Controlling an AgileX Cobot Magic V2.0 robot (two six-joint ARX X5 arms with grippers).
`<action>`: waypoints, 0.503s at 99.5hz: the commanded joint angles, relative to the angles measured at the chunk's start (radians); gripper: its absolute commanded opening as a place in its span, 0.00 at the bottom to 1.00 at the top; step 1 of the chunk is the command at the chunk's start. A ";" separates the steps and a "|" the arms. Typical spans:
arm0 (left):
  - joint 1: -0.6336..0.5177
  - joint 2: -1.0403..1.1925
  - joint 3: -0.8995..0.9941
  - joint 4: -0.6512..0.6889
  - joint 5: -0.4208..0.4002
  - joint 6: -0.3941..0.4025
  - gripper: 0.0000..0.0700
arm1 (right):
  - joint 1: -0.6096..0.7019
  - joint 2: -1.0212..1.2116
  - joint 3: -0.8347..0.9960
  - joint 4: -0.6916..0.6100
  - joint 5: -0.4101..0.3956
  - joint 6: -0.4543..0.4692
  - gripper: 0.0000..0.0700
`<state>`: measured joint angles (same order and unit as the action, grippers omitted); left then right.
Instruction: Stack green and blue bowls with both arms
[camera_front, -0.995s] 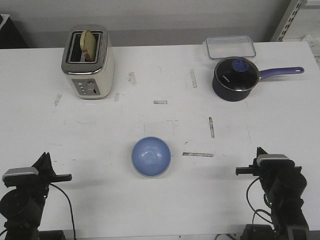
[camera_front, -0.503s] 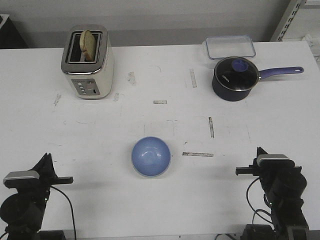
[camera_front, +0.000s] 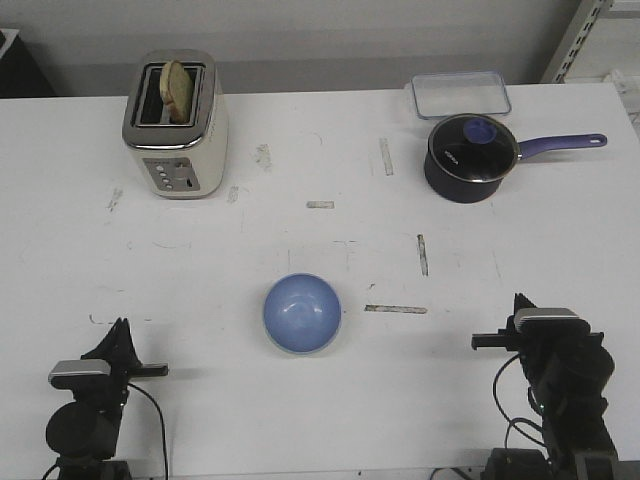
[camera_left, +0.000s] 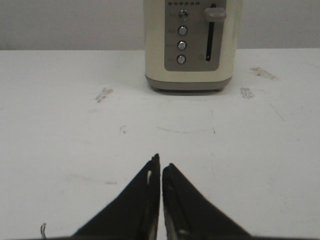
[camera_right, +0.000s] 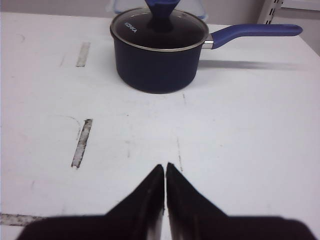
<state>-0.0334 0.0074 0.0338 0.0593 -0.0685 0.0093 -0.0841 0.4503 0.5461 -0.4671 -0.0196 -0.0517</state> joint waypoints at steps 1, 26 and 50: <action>0.006 -0.004 -0.021 0.032 0.004 0.001 0.00 | 0.002 0.002 0.002 0.015 0.001 0.010 0.00; 0.008 -0.004 -0.021 0.040 0.007 0.001 0.00 | 0.002 0.002 0.002 0.018 0.001 0.010 0.00; 0.008 -0.004 -0.021 0.040 0.007 0.001 0.00 | 0.002 0.002 0.002 0.018 0.001 0.010 0.00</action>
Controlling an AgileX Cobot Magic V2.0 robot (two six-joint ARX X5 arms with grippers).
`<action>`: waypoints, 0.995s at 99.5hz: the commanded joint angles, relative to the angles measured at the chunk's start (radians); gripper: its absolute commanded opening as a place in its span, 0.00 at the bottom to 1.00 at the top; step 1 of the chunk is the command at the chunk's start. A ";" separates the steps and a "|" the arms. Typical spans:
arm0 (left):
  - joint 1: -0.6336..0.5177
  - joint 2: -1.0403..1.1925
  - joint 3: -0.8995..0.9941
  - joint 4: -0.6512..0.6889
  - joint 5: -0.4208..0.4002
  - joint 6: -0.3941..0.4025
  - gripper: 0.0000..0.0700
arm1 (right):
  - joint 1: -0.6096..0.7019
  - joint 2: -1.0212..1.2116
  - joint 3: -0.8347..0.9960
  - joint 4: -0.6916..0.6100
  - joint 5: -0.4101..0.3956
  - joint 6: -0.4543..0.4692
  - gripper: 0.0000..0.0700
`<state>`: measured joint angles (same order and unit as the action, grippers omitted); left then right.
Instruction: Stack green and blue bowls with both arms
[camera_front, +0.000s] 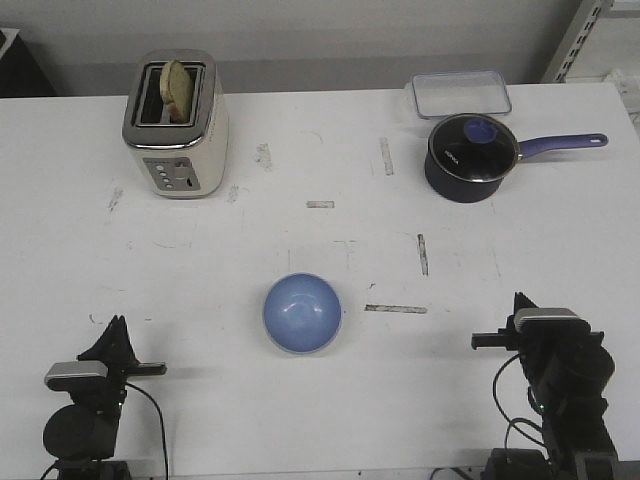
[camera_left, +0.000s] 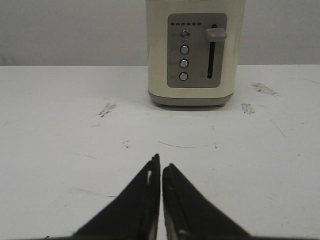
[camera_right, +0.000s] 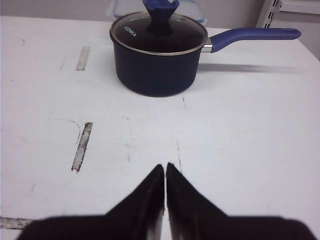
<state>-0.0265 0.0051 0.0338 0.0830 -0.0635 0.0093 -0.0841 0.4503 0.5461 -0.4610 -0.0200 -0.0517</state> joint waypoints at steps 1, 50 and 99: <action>0.001 -0.002 -0.021 0.016 0.002 0.001 0.00 | 0.002 0.002 0.002 0.012 0.002 0.010 0.00; 0.001 -0.002 -0.021 0.016 0.002 0.001 0.00 | 0.002 -0.031 -0.017 0.076 0.013 -0.004 0.00; 0.001 -0.002 -0.021 0.016 0.002 0.001 0.00 | 0.015 -0.403 -0.483 0.407 -0.014 0.037 0.00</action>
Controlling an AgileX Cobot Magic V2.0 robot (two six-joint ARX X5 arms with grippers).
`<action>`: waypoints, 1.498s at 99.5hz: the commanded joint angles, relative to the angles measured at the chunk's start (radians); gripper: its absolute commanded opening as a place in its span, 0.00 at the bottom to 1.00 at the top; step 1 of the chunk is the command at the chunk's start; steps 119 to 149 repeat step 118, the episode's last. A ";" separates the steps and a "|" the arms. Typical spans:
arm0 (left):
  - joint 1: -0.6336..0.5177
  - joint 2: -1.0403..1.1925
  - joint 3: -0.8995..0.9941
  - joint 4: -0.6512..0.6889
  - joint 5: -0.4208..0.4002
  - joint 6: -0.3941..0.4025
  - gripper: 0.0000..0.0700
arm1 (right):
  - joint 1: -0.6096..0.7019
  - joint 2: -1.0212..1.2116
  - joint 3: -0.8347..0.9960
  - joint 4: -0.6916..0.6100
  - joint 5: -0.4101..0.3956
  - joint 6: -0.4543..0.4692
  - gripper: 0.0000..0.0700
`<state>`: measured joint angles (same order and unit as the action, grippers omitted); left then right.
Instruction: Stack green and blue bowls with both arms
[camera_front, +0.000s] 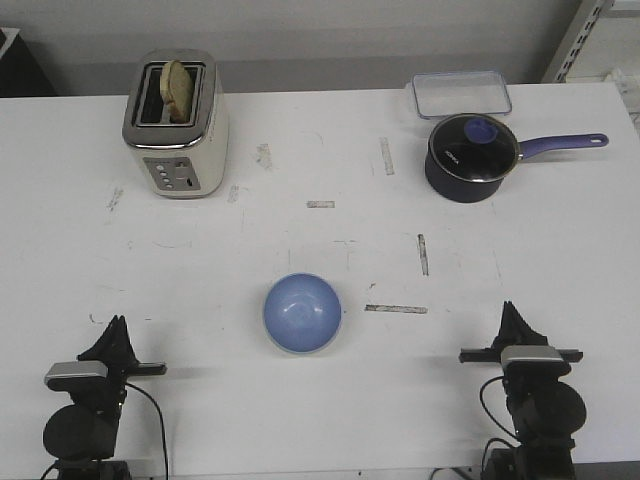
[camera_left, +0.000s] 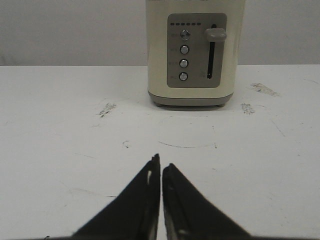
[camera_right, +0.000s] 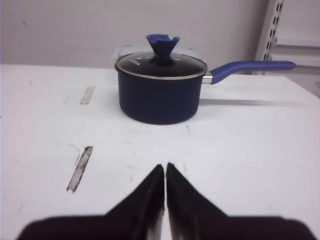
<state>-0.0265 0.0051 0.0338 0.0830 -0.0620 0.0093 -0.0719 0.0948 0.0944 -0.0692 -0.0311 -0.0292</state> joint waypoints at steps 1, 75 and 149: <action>0.001 -0.002 -0.021 0.016 0.001 0.001 0.00 | 0.003 -0.057 -0.038 0.014 -0.003 0.014 0.00; 0.000 -0.001 -0.021 0.016 0.001 0.001 0.00 | 0.016 -0.094 -0.082 0.017 0.005 0.019 0.00; 0.000 -0.001 -0.021 0.016 0.001 0.001 0.00 | 0.016 -0.094 -0.082 0.017 0.005 0.019 0.00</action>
